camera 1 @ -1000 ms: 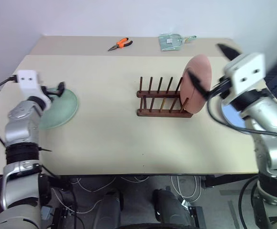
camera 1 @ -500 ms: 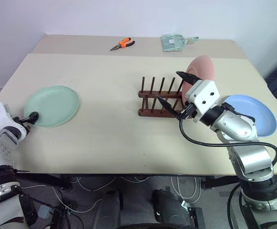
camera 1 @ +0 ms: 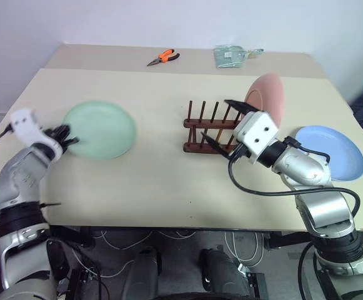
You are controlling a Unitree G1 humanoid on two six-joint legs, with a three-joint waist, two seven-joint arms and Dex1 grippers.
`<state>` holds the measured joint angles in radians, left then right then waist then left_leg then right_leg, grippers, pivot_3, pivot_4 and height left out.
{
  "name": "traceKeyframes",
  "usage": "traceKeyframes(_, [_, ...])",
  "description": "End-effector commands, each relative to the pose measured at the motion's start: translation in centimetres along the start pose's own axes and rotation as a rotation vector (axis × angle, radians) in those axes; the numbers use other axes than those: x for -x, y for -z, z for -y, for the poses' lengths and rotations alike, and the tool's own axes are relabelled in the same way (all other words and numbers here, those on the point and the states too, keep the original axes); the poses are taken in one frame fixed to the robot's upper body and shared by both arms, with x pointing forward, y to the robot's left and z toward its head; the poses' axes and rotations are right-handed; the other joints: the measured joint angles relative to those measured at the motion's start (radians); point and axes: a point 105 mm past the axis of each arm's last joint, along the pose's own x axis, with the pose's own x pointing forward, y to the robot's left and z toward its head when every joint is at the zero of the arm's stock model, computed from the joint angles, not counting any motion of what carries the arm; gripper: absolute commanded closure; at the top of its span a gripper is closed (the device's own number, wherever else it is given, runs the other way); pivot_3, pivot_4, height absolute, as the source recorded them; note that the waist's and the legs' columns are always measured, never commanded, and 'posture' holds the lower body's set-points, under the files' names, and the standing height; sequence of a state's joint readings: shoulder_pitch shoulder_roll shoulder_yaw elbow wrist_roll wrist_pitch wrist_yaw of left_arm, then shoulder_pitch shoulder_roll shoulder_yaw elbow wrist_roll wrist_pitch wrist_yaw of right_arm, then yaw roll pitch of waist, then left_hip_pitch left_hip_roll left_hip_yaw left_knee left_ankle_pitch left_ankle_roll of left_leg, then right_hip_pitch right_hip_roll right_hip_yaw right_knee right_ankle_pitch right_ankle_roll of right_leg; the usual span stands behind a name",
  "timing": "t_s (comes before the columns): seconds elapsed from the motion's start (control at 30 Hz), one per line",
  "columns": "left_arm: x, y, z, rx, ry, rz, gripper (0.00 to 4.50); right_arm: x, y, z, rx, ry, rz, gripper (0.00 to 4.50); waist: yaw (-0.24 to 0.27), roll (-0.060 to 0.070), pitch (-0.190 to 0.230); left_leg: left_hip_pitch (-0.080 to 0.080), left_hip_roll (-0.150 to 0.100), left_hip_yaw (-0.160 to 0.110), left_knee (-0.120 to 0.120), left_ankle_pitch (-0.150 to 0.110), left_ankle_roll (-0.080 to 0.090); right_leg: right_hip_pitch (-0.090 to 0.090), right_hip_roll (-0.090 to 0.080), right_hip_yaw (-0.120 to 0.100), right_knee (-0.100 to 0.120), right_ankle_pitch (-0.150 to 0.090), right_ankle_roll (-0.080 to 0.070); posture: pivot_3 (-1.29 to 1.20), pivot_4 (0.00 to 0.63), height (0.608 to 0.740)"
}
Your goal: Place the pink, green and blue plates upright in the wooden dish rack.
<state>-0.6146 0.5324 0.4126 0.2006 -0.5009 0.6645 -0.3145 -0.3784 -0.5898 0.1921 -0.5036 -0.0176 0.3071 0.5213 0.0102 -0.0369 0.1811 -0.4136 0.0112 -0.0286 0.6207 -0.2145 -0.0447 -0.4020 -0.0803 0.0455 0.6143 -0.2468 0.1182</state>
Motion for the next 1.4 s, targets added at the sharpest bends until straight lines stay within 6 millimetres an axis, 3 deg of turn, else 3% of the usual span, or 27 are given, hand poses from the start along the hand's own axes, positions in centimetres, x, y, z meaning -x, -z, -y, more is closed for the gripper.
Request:
traceKeyframes(0.03, [-1.4,-5.0,7.9,-0.115,0.214,0.144,4.44,-1.4,-1.1,-0.8,0.223,-0.041,0.028,0.0,-0.002,0.0,0.0,-0.001,0.0,0.0,0.0,0.0,0.0,-0.001,0.0,0.0,0.0,0.0,0.0,0.0,0.15,0.732])
traceKeyframes(0.2, [-1.7,-5.6,15.8,-0.184,0.419,0.145,4.44,-3.9,0.2,-0.9,0.449,-0.011,-0.025,0.0,-0.027,0.0,0.0,0.0,-0.001,0.0,0.0,0.0,0.0,-0.001,0.001,0.001,0.0,0.002,0.004,0.0,0.15,0.732])
traceKeyframes(0.33, [-1.2,-5.3,18.6,-0.112,0.488,0.116,4.44,-4.4,1.2,-0.2,0.562,0.027,-0.061,0.0,-0.03,0.001,0.0,-0.001,0.0,0.0,0.0,0.0,0.0,-0.002,0.001,0.001,0.002,0.002,0.004,0.0,0.15,0.732])
traceKeyframes(0.37, [-1.0,-5.1,18.7,-0.121,0.496,0.112,4.48,-4.4,1.2,-0.2,0.56,0.032,-0.062,0.25,-0.032,0.001,0.0,-0.001,0.0,0.0,0.0,0.0,0.0,-0.003,0.001,0.001,0.002,0.002,0.004,0.0,0.15,0.732])
traceKeyframes(0.47, [-0.9,-5.0,18.9,-0.065,0.502,0.11,4.5,-4.3,1.4,-0.2,0.559,0.033,-0.062,1.34,-0.03,0.001,0.0,-0.001,0.0,0.0,0.0,0.0,0.0,-0.003,0.002,0.001,0.003,0.002,0.004,0.0,0.15,0.732])
traceKeyframes(0.6, [-0.9,-4.7,18.7,-0.069,0.498,0.101,4.5,-4.2,1.2,-0.5,0.569,0.03,-0.055,3.47,-0.027,0.001,0.0,-0.001,0.0,0.0,0.001,0.0,0.0,-0.002,0.002,0.001,0.003,0.002,0.004,0.0,0.15,0.732])
traceKeyframes(0.67, [-0.7,-4.9,18.8,-0.025,0.514,0.111,3.78,-4.3,1.2,-0.6,0.579,0.032,-0.052,4.44,-0.026,0.001,0.0,-0.001,0.0,0.0,0.001,0.0,0.0,-0.002,0.002,0.001,0.003,0.002,0.004,0.0,0.15,0.732])
traceKeyframes(0.77, [-0.3,-7.6,18.8,0.063,0.519,0.242,2.41,-4.3,1.0,-0.4,0.603,0.064,-0.053,4.5,-0.021,0.001,0.0,-0.001,0.0,-0.001,0.002,0.001,0.0,-0.002,0.002,0.001,0.003,0.002,0.004,0.0,0.15,0.732])
traceKeyframes(0.8, [-0.4,-10.0,17.5,0.106,0.448,0.357,1.91,-4.2,0.9,-0.1,0.597,0.1,-0.056,4.5,-0.021,0.0,0.001,-0.002,0.0,-0.001,0.002,0.001,0.0,-0.002,0.002,0.001,0.003,0.002,0.004,0.0,0.15,0.732])
traceKeyframes(0.87, [-0.5,-12.6,15.1,0.162,0.334,0.487,0.95,-4.0,0.7,0.5,0.576,0.152,-0.06,4.5,-0.023,0.0,0.001,-0.003,0.0,-0.001,0.003,0.001,0.0,-0.003,0.002,0.001,0.003,0.002,0.004,0.0,0.15,0.732])
traceKeyframes(0.93, [-0.8,-13.9,12.4,0.137,0.199,0.559,0.95,-3.6,0.4,1.2,0.519,0.222,-0.058,4.5,-0.027,0.0,0.001,-0.004,0.0,-0.001,0.003,0.001,-0.001,-0.003,0.002,0.0,0.003,0.002,0.004,0.0,0.15,0.732])
traceKeyframes(1.0, [-0.9,-14.2,10.0,-0.036,0.097,0.595,0.95,-2.7,-0.7,2.4,0.384,0.341,-0.014,4.5,-0.03,0.001,0.0,-0.001,0.0,-0.001,0.001,0.001,-0.001,-0.003,0.002,0.001,0.003,0.002,0.004,0.0,0.15,0.732])
traceKeyframes(1.07, [-1.1,-13.3,9.2,-0.237,0.082,0.586,0.95,-1.7,-1.6,3.2,0.218,0.429,0.032,4.5,-0.03,0.001,0.0,0.002,0.0,0.0,-0.003,0.002,-0.002,-0.002,0.002,0.001,0.004,0.002,0.004,0.0,0.15,0.732])
traceKeyframes(1.17, [-1.4,-6.4,9.9,-0.37,0.298,0.411,0.95,0.3,-2.9,3.8,-0.274,0.563,0.17,4.5,-0.019,0.002,0.0,0.003,0.0,-0.001,-0.006,0.003,-0.004,-0.002,0.003,0.001,0.005,0.002,0.004,0.0,0.15,0.732])
traceKeyframes(1.23, [-0.9,-3.2,10.7,-0.393,0.406,0.336,0.95,1.1,-3.0,3.8,-0.491,0.597,0.218,4.5,-0.017,0.002,0.0,0.003,0.0,-0.002,-0.006,0.003,-0.004,-0.001,0.002,0.0,0.004,0.002,0.004,0.0,0.15,0.732])
traceKeyframes(1.3, [0.1,-0.2,12.0,-0.377,0.534,0.254,0.95,1.5,-2.9,4.2,-0.669,0.633,0.248,4.5,-0.021,0.001,0.0,0.001,0.0,-0.001,-0.004,0.003,-0.004,0.0,0.001,0.0,0.004,0.002,0.004,0.0,0.15,0.732])
traceKeyframes(1.4, [1.8,3.3,13.8,-0.399,0.699,0.159,0.95,1.6,-2.9,4.2,-0.788,0.629,0.263,4.5,-0.025,0.001,0.0,0.001,0.0,-0.001,-0.003,0.003,-0.004,-0.001,0.001,0.0,0.002,0.002,0.0,0.0,0.15,0.732])
